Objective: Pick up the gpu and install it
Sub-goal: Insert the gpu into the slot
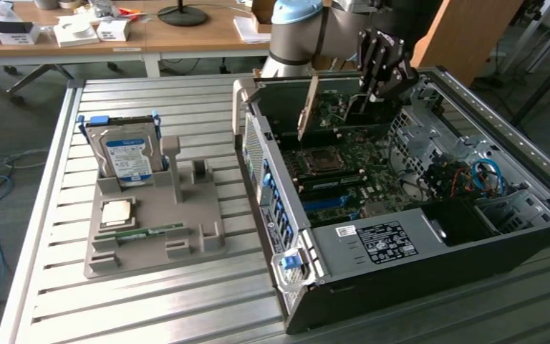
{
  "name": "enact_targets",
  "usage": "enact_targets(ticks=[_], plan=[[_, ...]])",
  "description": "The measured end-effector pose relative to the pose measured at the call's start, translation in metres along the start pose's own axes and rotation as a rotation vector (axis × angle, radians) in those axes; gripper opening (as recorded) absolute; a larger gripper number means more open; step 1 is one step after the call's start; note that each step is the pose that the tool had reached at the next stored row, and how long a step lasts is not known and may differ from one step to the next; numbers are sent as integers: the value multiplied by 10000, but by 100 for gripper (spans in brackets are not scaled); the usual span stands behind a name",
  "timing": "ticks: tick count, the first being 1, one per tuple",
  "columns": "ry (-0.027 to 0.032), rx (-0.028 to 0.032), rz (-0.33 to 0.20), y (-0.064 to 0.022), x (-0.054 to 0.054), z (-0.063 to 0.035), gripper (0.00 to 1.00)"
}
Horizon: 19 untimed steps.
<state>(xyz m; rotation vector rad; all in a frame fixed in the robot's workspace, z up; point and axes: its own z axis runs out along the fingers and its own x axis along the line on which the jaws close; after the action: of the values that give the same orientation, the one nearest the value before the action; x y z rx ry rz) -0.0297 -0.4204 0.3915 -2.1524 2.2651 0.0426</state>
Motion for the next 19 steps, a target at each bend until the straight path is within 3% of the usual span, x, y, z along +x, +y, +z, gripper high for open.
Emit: enact_targets(ticks=[19], plan=[[0,1,1,-1,3,97,27]])
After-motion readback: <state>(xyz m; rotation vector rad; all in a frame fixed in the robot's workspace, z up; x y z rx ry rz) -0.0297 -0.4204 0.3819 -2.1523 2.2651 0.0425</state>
